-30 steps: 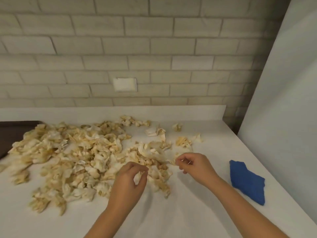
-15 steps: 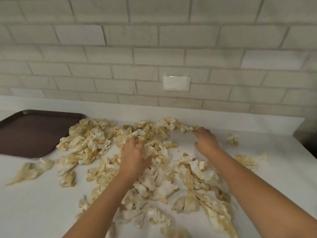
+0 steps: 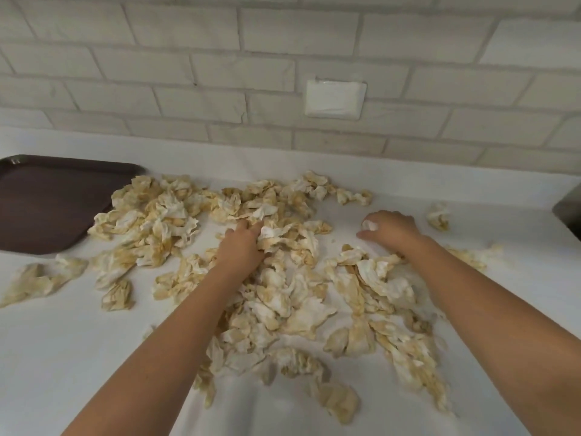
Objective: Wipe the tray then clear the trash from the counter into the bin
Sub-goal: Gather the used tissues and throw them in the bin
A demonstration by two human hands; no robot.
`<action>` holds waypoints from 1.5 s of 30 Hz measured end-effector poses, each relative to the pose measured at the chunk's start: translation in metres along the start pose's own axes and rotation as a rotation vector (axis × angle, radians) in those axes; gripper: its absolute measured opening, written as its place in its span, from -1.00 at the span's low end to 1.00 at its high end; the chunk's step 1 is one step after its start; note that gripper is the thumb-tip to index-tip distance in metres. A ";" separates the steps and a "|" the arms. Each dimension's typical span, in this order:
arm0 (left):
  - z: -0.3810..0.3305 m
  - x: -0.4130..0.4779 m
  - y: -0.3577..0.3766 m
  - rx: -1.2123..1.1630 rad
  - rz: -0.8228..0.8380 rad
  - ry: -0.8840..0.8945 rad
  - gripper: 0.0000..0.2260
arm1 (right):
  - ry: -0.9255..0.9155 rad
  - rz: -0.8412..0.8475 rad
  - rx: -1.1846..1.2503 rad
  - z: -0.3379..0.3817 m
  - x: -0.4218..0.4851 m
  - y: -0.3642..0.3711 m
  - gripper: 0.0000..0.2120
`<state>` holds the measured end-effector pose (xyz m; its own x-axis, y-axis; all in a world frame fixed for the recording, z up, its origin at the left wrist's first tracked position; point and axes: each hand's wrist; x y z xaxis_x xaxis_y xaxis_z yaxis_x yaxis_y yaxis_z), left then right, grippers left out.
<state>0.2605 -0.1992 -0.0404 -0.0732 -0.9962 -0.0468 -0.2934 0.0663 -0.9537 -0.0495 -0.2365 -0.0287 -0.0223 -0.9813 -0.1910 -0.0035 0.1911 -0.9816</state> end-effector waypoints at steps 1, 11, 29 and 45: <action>0.001 0.001 -0.001 -0.018 -0.009 0.001 -0.40 | 0.018 -0.001 0.042 -0.002 -0.005 0.001 -0.55; -0.065 -0.033 0.006 -0.064 0.142 0.168 -0.16 | -0.023 -0.346 0.328 0.018 -0.048 -0.001 -0.63; -0.016 -0.063 -0.037 -0.425 -0.322 0.237 -0.75 | 0.079 -0.469 0.718 0.020 -0.077 -0.008 -0.56; -0.186 -0.070 0.063 0.047 0.138 0.408 -0.53 | 0.382 -0.495 0.726 -0.096 -0.186 0.018 -0.62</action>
<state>0.0696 -0.1145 -0.0423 -0.4824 -0.8737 -0.0625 -0.2116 0.1855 -0.9596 -0.1416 -0.0484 -0.0105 -0.5098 -0.8494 0.1364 0.5173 -0.4294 -0.7403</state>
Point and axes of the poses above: each hand's wrist, its own x-axis towards the middle knuckle, its own y-axis out of the palm, z = x × y, and after that the axes turned 4 degrees about -x, right-handed
